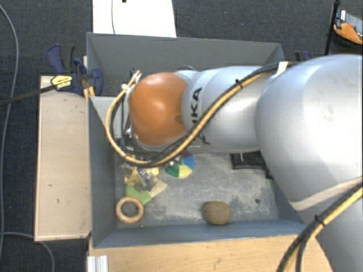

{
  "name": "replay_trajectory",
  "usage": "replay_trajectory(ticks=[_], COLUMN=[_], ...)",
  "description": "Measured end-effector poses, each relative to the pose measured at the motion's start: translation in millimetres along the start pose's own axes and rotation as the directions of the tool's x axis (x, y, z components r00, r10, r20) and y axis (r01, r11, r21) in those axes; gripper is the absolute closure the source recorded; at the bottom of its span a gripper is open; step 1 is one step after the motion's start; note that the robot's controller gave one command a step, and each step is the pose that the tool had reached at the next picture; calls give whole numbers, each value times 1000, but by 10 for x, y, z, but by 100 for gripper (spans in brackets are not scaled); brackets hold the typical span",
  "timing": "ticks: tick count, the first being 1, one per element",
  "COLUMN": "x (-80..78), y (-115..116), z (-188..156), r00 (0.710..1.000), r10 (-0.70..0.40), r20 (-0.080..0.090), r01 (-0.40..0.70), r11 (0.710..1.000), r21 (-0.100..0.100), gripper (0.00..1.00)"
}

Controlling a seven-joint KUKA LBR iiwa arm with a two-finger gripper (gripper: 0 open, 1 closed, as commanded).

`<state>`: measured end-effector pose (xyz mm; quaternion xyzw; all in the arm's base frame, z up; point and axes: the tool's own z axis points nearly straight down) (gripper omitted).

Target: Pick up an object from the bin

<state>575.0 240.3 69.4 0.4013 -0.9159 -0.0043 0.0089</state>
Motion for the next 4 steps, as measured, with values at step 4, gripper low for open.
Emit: replay_trajectory(ticks=[4], x=[9], y=[3], z=[-558], r00=[1000], r10=[7], r20=[6], r01=[-7], r11=[1000], r21=[2], gripper=[100])
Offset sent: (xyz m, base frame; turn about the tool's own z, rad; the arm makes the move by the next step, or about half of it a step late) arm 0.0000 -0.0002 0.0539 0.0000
